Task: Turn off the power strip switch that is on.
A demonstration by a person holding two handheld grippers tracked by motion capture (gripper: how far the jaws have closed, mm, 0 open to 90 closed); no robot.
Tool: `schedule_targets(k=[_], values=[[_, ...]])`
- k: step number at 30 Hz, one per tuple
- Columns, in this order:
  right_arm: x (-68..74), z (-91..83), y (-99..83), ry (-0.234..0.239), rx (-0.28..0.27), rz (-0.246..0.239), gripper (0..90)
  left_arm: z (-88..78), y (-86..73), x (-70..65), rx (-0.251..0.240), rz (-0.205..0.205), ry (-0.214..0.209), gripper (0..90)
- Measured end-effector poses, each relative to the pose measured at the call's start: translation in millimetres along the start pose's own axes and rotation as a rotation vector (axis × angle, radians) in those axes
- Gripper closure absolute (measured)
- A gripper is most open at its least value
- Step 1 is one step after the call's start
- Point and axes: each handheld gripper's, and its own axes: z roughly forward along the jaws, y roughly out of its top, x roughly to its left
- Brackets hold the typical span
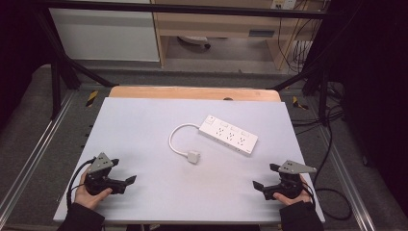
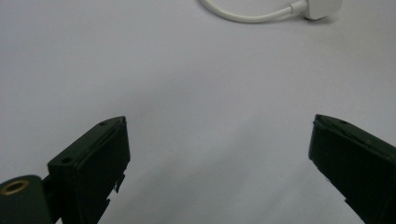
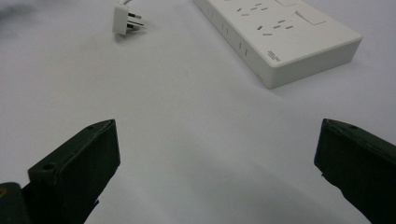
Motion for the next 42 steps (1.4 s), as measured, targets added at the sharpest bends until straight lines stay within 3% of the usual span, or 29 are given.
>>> schedule_targets(k=[10, 19, 31, 42], values=[[8.1, 7.7, 9.1, -0.021, -0.001, -0.015, 1.1, -0.2, -0.3, 0.4, 0.000, -0.003, 0.007, 5.2], [12.5, 14.1, 17.6, -0.025, -0.002, -0.027, 10.9, -0.4, -0.2, 0.6, -0.002, -0.004, 0.011, 5.2], [17.3, 21.9, 34.9, -0.029, -0.024, -0.027, 38.2, -0.3, -0.3, 0.5, 0.002, -0.003, 0.019, 5.4], [20.7, 28.3, 46.2, -0.034, -0.032, -0.026, 55.3, -1.0, -0.2, 0.7, -0.001, -0.003, 0.024, 5.6]])
